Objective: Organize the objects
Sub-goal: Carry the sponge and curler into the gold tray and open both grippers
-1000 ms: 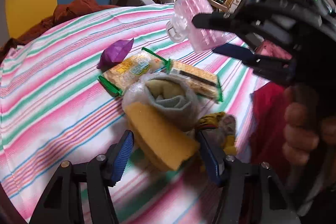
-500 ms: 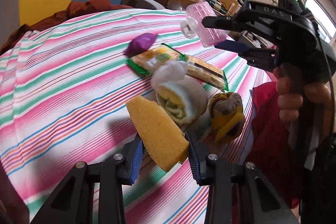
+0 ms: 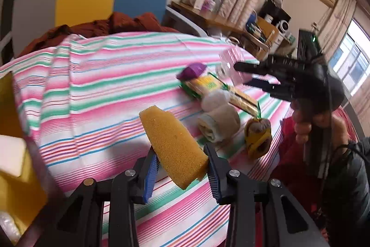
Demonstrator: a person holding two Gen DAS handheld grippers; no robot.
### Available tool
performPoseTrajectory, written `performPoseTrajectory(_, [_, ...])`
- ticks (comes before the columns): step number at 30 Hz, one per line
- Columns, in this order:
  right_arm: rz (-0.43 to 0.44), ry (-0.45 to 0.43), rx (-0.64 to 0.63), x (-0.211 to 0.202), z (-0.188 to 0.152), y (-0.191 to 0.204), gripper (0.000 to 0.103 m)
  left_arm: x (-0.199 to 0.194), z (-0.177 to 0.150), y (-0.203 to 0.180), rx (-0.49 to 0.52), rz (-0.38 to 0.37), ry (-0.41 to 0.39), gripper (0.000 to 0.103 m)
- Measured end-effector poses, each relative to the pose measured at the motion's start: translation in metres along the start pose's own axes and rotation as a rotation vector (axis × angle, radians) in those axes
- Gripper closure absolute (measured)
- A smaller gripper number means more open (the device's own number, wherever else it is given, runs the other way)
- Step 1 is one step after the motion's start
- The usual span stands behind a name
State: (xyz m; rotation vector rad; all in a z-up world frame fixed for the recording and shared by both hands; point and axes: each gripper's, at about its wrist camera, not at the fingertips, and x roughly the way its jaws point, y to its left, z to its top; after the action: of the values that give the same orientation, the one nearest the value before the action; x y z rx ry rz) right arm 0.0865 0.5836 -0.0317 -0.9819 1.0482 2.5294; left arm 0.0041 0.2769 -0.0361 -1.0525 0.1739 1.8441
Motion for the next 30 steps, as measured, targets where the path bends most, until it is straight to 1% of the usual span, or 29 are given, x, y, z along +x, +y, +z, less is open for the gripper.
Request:
performPoseTrajectory(2, [0.000, 0.005, -0.008, 0.001, -0.001, 0.002, 0.056, -0.012, 0.000, 0.003, -0.001, 0.015, -0.027, 0.065])
performPoseTrajectory(7, [0.002, 0.014, -0.041, 0.002, -0.002, 0.009, 0.056, -0.041, -0.006, 0.022, -0.046, 0.060, -0.072, 0.065])
performPoseTrajectory(12, [-0.022, 0.034, -0.126, 0.004, -0.009, 0.029, 0.056, -0.072, -0.017, 0.049, -0.113, 0.116, -0.120, 0.065])
performPoseTrajectory(16, [-0.017, 0.058, -0.181, 0.007, -0.018, 0.054, 0.056, -0.097, -0.025, 0.074, -0.175, 0.163, -0.166, 0.065])
performPoseTrajectory(20, [0.033, 0.078, -0.229, 0.012, -0.027, 0.090, 0.056, -0.121, -0.035, 0.100, -0.230, 0.229, -0.209, 0.065])
performPoseTrajectory(23, [0.089, 0.100, -0.276, 0.019, -0.034, 0.124, 0.056, -0.138, -0.044, 0.123, -0.275, 0.280, -0.239, 0.065])
performPoseTrajectory(27, [0.165, 0.156, -0.346, 0.037, -0.049, 0.176, 0.056, -0.151, -0.059, 0.154, -0.347, 0.347, -0.249, 0.064])
performPoseTrajectory(30, [0.204, 0.208, -0.390, 0.055, -0.063, 0.212, 0.056, -0.154, -0.067, 0.171, -0.392, 0.383, -0.250, 0.063])
